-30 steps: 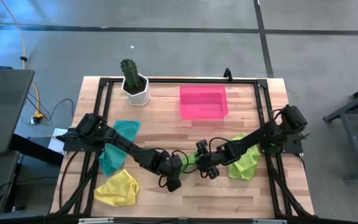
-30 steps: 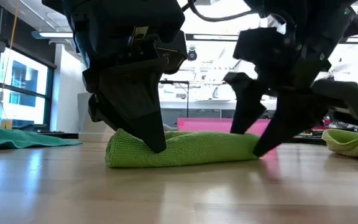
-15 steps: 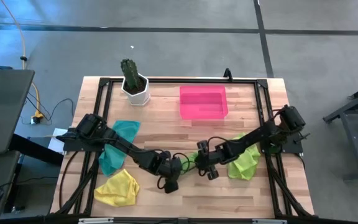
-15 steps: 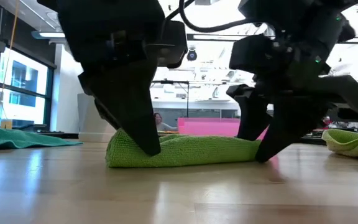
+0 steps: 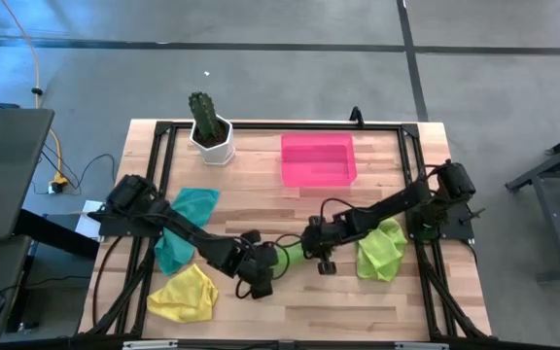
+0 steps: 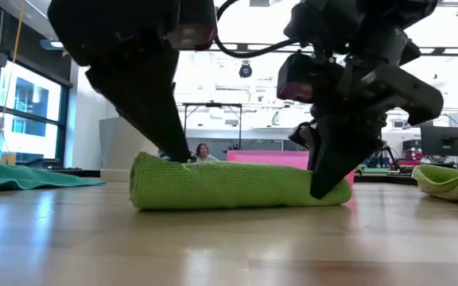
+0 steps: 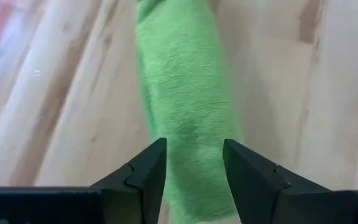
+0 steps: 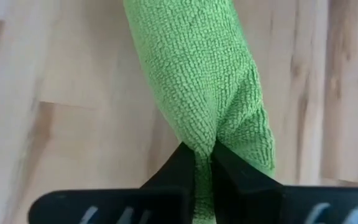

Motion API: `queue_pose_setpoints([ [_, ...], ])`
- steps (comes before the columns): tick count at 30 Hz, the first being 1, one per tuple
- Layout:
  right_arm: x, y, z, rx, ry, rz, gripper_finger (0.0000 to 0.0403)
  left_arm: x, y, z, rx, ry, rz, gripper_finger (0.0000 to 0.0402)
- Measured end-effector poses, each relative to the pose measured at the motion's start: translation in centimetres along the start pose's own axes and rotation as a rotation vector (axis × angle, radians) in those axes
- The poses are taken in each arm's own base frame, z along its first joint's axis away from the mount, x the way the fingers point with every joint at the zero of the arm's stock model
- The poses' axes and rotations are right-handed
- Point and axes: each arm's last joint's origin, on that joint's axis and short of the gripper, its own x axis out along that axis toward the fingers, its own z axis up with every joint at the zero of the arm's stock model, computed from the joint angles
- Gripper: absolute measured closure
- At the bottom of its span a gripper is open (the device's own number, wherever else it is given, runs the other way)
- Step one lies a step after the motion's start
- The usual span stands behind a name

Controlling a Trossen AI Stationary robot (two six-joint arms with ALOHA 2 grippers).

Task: Roll microfiber towels into tight, uniform cylinder then place into a basket
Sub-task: Put the green microfiber cloth into the pink bin

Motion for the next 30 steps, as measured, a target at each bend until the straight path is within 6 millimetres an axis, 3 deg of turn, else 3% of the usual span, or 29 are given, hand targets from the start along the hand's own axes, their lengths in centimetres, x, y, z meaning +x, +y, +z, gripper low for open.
queue_pose_setpoints([
  [5,-0.1,-1.1,0.1,0.098,0.014,0.1,0.0387,-0.9,-0.5,0.4,0.026,-0.052,-0.029,0.0252],
  [16,-0.5,-3.6,0.3,0.273,0.026,0.286,0.0392,-0.6,-0.9,1.3,0.109,-0.184,0.007,0.0227],
  [22,-0.6,-3.9,0.3,0.298,0.026,0.313,0.0391,0.9,-1.5,1.7,0.205,-0.256,0.01,0.0206],
  [30,-0.6,-4.0,0.4,0.316,0.026,0.313,0.0391,3.9,0.0,2.0,0.157,-0.211,0.039,0.0197],
])
